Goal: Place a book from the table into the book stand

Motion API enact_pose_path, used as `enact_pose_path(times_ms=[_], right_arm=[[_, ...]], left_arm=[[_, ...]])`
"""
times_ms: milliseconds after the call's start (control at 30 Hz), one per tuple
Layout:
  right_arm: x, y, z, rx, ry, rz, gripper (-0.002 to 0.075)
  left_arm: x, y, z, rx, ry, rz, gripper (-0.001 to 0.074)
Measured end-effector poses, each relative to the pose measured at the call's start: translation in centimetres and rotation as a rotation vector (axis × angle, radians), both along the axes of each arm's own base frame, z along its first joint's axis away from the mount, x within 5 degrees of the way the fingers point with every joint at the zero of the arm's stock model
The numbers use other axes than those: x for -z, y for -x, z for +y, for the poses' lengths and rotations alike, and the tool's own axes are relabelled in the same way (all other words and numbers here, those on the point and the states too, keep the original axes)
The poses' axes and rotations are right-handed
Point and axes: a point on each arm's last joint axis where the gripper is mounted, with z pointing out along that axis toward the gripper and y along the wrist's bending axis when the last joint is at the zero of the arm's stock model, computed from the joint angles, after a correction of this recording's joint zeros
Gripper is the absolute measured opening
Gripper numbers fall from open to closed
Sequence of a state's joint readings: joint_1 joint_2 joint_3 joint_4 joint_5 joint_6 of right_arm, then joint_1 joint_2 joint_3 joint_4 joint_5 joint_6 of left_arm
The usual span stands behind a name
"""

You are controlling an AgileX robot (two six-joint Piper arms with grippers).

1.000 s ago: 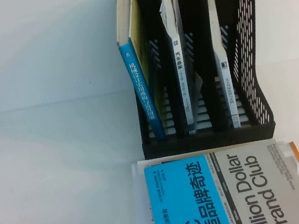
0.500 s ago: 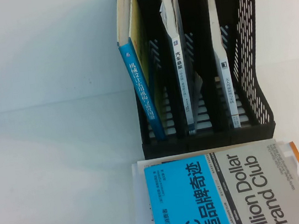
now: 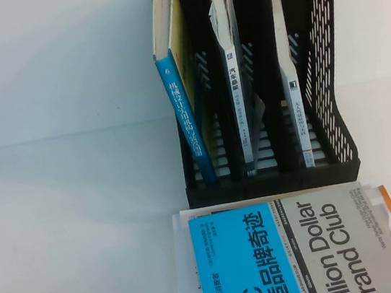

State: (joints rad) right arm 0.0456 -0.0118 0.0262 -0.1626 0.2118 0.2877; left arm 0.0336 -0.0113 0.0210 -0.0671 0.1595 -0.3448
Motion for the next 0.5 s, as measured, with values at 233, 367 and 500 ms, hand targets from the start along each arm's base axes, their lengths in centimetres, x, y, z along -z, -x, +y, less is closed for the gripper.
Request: enact_pose_path(times_ms=[233, 367, 500], right_arm=[[-0.6, -0.1, 0.09, -0.01, 0.002, -0.067, -0.0004], [-0.62, -0.11, 0.07, -0.013, 0.031, -0.07, -0.0004], [-0.62, -0.11, 0.06, -0.013, 0.04, -0.07, -0.0003]], left_arm=[[-0.46, -0.04, -0.03, 0.0, 0.044, -0.052, -0.0004], [-0.38, -0.04, 0.05, 0.001, -0.068, -0.04, -0.0004], [-0.38, -0.03, 0.11, 0.0, -0.135, -0.038, -0.0004]])
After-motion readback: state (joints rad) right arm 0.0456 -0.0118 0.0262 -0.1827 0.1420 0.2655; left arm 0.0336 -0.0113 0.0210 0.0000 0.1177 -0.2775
